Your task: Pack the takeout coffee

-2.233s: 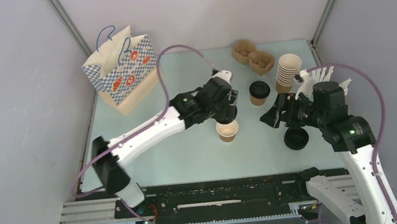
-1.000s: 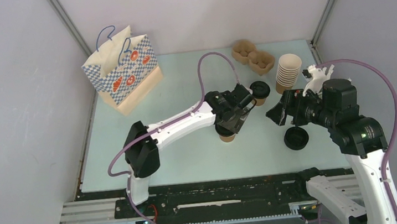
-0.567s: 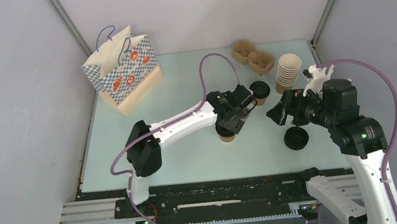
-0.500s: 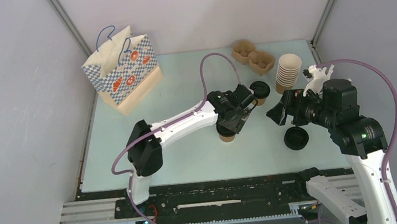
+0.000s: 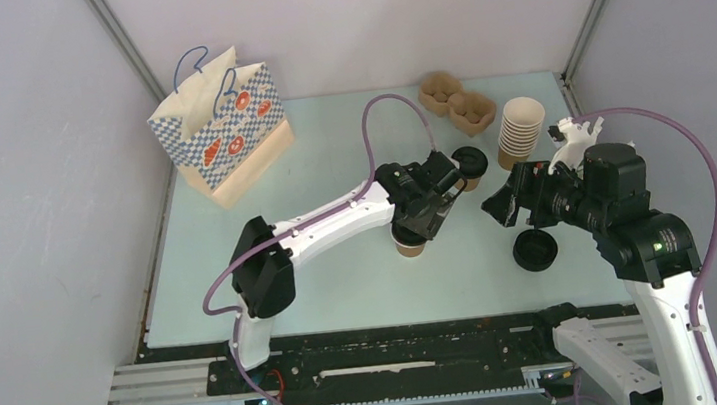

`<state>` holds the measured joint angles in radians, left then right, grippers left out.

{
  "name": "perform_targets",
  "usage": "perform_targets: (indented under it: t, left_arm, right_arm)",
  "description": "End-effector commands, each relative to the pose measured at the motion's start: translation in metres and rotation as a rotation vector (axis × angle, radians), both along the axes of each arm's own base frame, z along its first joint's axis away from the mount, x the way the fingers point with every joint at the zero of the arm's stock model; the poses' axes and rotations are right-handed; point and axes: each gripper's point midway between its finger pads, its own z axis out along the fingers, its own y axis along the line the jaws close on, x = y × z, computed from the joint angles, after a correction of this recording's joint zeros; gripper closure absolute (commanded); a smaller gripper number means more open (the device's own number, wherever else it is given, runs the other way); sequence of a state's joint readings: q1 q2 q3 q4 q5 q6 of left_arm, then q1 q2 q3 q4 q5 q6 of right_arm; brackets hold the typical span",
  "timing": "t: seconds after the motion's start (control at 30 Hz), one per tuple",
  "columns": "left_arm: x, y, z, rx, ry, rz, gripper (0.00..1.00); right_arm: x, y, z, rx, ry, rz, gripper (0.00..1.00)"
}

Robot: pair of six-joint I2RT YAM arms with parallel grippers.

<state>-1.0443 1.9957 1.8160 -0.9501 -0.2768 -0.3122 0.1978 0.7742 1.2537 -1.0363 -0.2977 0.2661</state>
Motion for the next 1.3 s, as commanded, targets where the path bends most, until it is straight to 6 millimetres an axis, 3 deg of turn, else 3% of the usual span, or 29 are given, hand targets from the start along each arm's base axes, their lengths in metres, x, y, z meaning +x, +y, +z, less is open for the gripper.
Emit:
perform_targets:
  t: [0.0,0.47,0.67,0.83,0.93,1.07,1.23,1.27]
  left_arm:
    - [0.006,0.0,0.015,-0.009,-0.032,-0.008,0.35]
    - [0.002,0.0,0.007,0.007,-0.009,-0.011,0.32]
    - [0.001,-0.001,0.008,0.003,-0.009,-0.015,0.22]
    - [0.004,-0.005,0.029,-0.038,-0.027,-0.011,0.08]
    - [0.005,-0.001,0.053,-0.07,-0.048,0.006,0.04]
    - [0.004,0.028,0.091,-0.145,-0.038,0.091,0.02]
    - [-0.012,0.058,0.109,-0.513,0.12,0.213,0.0]
    - [-0.012,0.063,0.105,-0.567,0.144,0.242,0.0]
  right_arm:
    - [0.001,0.001,0.01,0.002,-0.04,0.014,0.07]
    - [-0.002,0.001,0.011,0.006,-0.045,0.017,0.07]
    - [-0.003,0.002,0.011,0.008,-0.044,0.02,0.07]
    - [-0.002,0.002,0.011,0.012,-0.04,0.022,0.07]
    - [-0.001,0.003,0.01,0.015,-0.036,0.022,0.07]
    - [0.004,0.006,0.003,0.03,0.0,0.025,0.07]
    - [0.016,0.031,-0.028,0.164,0.171,0.122,0.08]
    - [0.021,0.039,-0.033,0.201,0.193,0.157,0.08]
